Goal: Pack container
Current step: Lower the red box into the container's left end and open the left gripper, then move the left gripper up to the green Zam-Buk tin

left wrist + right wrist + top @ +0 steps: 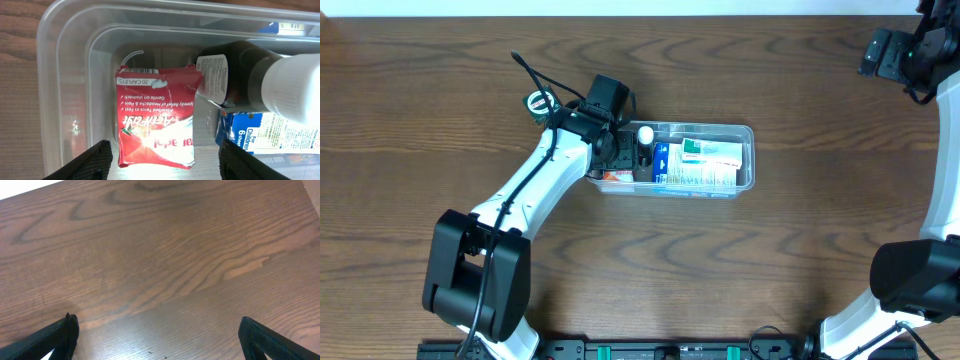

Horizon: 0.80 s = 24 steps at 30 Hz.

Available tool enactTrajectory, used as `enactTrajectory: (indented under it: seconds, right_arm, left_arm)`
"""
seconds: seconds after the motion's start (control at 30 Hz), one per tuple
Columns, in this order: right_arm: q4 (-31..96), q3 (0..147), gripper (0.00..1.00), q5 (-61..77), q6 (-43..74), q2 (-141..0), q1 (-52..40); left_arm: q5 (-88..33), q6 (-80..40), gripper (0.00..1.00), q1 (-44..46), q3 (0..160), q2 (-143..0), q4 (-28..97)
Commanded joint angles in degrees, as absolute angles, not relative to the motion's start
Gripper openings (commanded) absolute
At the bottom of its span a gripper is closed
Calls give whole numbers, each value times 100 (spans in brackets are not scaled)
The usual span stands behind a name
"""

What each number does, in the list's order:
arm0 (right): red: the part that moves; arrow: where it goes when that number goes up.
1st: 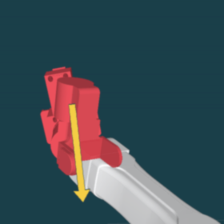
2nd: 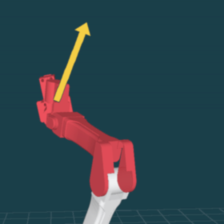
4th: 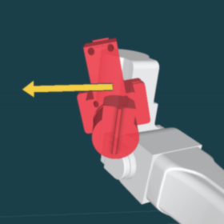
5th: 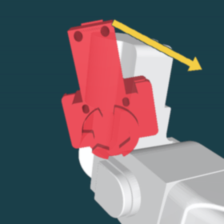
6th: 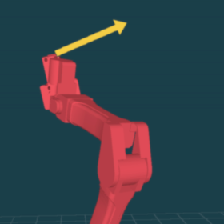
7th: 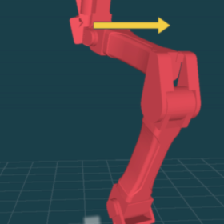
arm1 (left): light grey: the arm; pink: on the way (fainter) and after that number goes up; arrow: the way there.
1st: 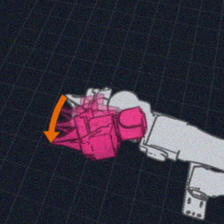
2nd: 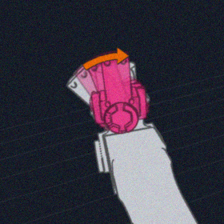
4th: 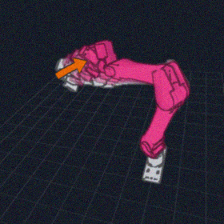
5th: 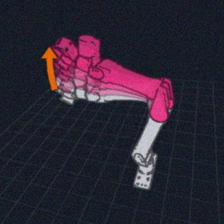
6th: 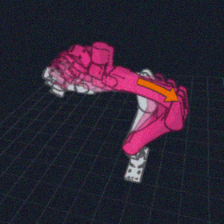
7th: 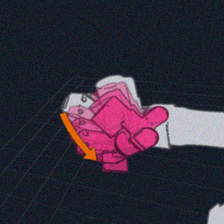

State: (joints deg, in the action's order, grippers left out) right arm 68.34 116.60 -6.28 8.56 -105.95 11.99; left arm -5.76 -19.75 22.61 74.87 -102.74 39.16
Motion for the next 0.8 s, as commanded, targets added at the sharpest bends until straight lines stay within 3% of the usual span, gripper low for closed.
enactTrajectory:
  seconds: [0.0, 0.2, 0.37, 0.57, 0.77]
  right_arm:
    - [6838, 11688, 99, -666, 919, -10606, 1236]
    - [6838, 11688, 99, -663, 919, -10606, 1236]
    - [6838, 11688, 99, -663, 919, -10606, 1236]
    - [6838, 11688, 99, -666, 919, -10606, 1236]
    - [6838, 11688, 99, -663, 919, -10606, 1236]
  left_arm:
    - [-489, -2025, 69, 2257, 7581, -10296, 3931]
    - [-486, -1811, 69, 2252, 8066, -9994, 4239]
    - [-331, -1396, 70, 2152, 8952, -9686, 5258]
    - [115, -972, 84, 1667, 9773, -9631, 6775]
    - [110, -808, 86, 648, 9791, -9782, 6141]
